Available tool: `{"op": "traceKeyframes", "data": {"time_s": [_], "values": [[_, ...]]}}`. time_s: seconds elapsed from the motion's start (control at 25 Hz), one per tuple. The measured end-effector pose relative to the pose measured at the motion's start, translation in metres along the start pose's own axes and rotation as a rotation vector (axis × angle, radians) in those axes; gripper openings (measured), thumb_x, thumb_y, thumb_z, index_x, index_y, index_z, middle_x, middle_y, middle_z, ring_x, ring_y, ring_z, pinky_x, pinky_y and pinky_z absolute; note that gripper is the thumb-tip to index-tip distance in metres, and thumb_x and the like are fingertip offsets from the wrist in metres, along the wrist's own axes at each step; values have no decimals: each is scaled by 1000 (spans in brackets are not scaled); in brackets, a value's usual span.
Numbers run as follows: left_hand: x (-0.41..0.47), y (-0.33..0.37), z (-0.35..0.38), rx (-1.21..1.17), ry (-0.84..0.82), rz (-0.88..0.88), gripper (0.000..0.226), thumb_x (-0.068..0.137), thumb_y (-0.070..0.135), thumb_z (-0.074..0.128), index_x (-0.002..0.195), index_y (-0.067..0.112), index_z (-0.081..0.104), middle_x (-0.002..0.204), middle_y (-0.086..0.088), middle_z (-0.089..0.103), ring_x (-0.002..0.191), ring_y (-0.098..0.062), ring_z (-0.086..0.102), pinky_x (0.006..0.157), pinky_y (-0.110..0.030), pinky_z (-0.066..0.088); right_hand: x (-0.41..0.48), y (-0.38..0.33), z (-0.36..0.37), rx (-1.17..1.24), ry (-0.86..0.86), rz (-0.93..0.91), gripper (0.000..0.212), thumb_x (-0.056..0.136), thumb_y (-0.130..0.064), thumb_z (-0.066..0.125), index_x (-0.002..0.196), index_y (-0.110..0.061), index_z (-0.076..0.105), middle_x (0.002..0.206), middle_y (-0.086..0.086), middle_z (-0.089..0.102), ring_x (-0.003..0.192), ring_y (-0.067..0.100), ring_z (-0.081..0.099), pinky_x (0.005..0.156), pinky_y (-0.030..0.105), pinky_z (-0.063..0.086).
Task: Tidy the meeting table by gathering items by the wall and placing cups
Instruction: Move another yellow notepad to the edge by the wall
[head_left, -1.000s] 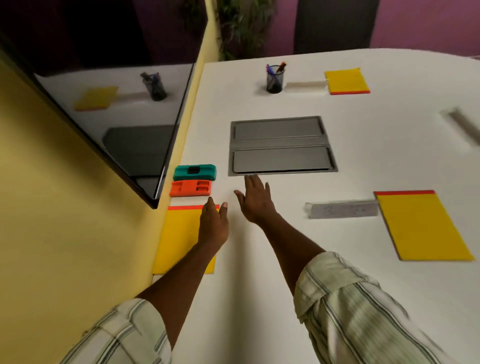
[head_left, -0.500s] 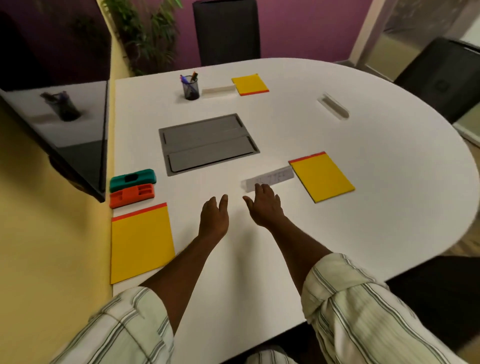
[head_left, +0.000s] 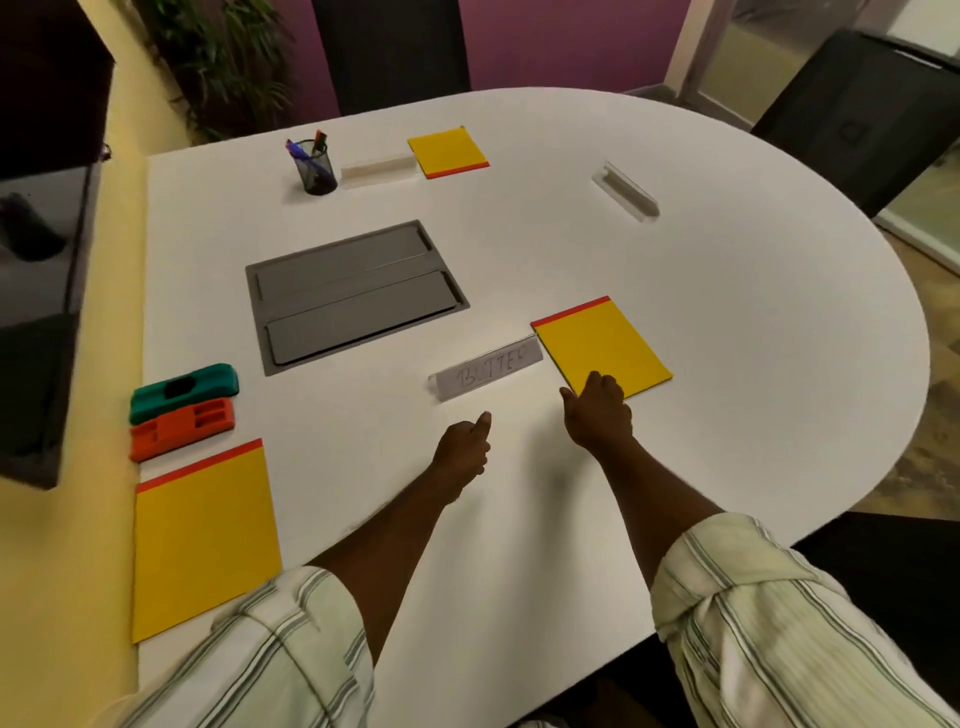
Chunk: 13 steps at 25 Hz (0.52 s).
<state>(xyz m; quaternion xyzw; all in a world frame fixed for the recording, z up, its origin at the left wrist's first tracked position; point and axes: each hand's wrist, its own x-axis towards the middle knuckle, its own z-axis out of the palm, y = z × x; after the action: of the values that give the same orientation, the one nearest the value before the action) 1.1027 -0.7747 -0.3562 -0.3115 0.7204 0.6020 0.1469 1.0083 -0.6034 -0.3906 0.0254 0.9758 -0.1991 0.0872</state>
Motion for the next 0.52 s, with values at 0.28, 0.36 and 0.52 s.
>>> {"op": "traceKeyframes", "data": {"time_s": [0.28, 0.36, 0.52], "values": [[63, 31, 69, -22, -36, -116, 34, 98, 37, 43, 87, 6, 54, 88, -12, 58, 82, -26, 58, 85, -40, 53, 78, 63, -6, 64, 17, 111, 58, 97, -42, 47, 133, 3, 36, 135, 23, 41, 125, 41, 40, 99, 51, 38], [78, 35, 87, 45, -68, -111, 40, 97, 37, 44, 100, -1, 55, 99, -17, 61, 94, -30, 60, 93, -43, 49, 100, 76, -10, 70, 34, 129, 60, 95, -42, 50, 132, 4, 36, 133, 24, 42, 124, 42, 42, 98, 51, 38], [103, 42, 114, 66, -115, -125, 56, 95, 37, 48, 137, 1, 39, 134, -23, 50, 124, -37, 49, 105, -47, 42, 138, 91, -13, 81, 50, 156, 59, 93, -39, 56, 130, 3, 38, 130, 23, 45, 122, 40, 44, 98, 51, 39]]}}
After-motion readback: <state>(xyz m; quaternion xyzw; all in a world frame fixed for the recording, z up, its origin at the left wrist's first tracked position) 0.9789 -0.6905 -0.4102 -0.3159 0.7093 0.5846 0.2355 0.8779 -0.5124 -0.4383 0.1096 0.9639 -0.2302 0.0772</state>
